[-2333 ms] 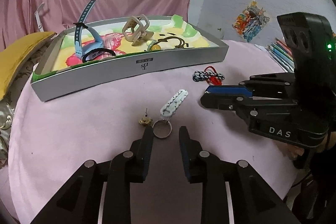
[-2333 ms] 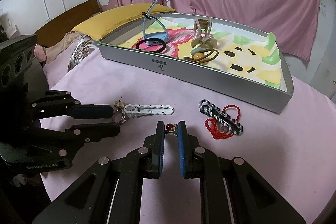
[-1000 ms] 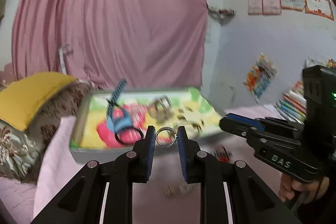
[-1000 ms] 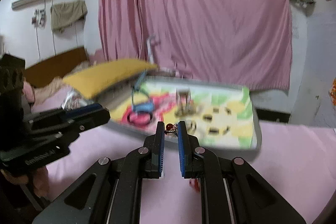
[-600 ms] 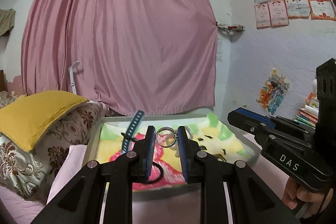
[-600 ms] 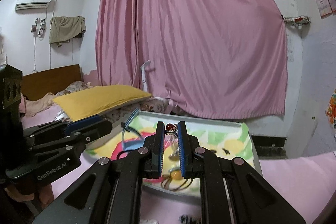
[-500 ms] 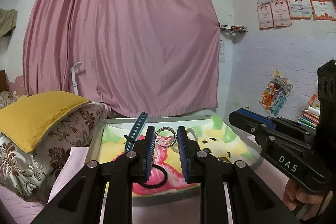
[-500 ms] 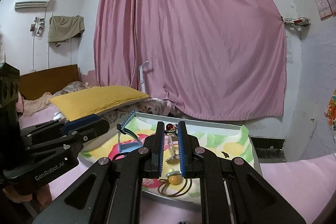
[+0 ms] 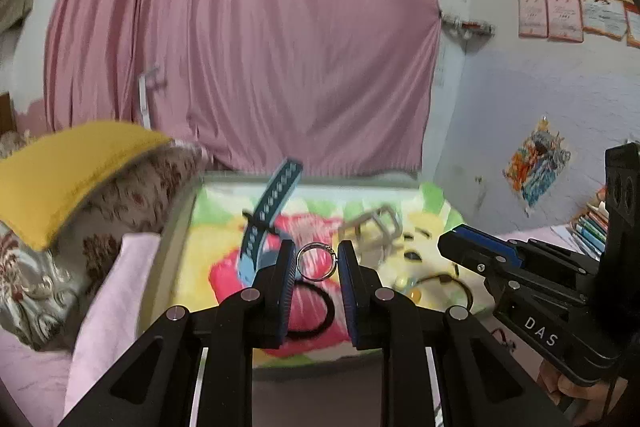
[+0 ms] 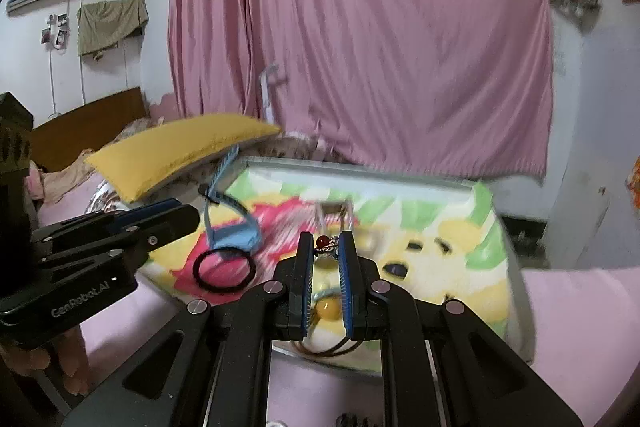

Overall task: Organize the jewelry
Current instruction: 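Carry the silver ring and red earring over the tray and lower them, then open both tools to drop the ring and earring into the tray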

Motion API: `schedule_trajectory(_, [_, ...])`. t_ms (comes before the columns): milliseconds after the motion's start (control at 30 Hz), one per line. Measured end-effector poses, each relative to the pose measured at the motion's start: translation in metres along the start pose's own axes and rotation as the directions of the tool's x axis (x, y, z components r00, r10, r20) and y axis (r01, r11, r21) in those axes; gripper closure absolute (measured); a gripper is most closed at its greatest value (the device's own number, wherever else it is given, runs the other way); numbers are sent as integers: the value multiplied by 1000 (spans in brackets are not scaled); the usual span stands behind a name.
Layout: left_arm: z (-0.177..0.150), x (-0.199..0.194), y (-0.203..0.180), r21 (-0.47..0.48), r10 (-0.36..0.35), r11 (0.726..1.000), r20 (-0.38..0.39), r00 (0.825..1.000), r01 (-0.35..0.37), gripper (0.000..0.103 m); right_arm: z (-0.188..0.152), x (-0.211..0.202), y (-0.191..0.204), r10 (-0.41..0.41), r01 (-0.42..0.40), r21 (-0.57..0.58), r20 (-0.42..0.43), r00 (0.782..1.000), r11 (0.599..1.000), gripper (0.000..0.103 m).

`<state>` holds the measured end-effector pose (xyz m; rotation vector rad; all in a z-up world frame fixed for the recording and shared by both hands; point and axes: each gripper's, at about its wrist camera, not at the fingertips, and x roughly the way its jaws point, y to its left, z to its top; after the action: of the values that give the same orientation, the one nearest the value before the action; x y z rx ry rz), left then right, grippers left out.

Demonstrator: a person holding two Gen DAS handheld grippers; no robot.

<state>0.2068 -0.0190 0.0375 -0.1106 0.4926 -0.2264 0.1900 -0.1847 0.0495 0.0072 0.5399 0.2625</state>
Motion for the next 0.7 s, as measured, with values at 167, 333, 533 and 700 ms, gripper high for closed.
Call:
schedule_trajectory(167, [-6,18,6,-22,-12,1000,-125,992,10,83,-6,21,-8,41,-38,29,-117,992,999,92])
schedule_trajectory(333, [-13,33,12,-45,-13,999,-235,972,2,83,-11,36,-10,72,-63,46,-205,976,997,92])
schedule_trajectory(533, [-16,35,11,-18,1,1000,-258,966,-6,83,-17,43,-7,68,-61,36,-247,967,998,92])
schedule_trajectory(700, [-15,34,12,-21,-5,1000,-258,966,0,83,-18,42,-5,69,-63,32,-248,966,997,92])
